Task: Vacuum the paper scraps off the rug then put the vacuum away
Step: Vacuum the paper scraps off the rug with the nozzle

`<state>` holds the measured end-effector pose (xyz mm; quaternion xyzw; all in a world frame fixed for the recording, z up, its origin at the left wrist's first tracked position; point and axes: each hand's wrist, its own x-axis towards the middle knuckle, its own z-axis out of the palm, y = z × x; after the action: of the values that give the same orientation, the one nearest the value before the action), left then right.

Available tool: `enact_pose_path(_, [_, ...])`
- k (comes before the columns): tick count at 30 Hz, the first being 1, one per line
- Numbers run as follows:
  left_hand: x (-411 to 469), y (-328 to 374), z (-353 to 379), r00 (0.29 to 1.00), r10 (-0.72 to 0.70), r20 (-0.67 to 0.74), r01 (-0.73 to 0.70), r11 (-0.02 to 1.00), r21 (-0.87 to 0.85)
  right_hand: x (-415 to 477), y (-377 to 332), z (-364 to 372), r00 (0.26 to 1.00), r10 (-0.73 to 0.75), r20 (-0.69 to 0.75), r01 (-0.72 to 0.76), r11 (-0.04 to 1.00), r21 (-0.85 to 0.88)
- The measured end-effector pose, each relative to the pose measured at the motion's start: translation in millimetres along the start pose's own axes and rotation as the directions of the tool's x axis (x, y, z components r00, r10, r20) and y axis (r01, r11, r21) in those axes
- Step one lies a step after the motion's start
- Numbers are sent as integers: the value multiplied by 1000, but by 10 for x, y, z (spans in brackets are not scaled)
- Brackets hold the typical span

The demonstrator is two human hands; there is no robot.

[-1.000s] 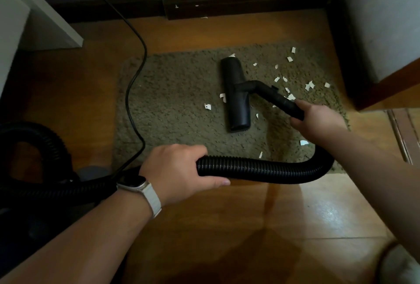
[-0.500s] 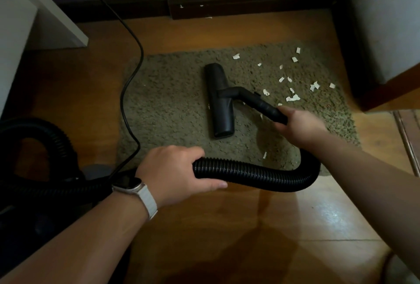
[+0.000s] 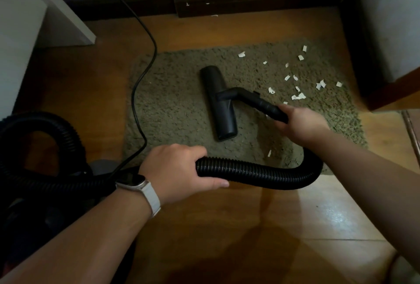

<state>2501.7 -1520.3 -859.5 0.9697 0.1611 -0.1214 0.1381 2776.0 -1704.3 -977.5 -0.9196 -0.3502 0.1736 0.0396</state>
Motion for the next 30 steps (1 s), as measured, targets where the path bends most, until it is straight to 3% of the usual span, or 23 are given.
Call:
enact_pose_path(22, [56, 152, -8, 1000, -1, -11, 1, 1000, -1, -124, 449, -1, 985, 161, -61, -159, 987, 36])
enact_pose_path(30, [-13, 87, -28, 1000, 7, -24, -7, 1000, 10, -32, 101, 37, 998, 45, 41, -49, 995, 91])
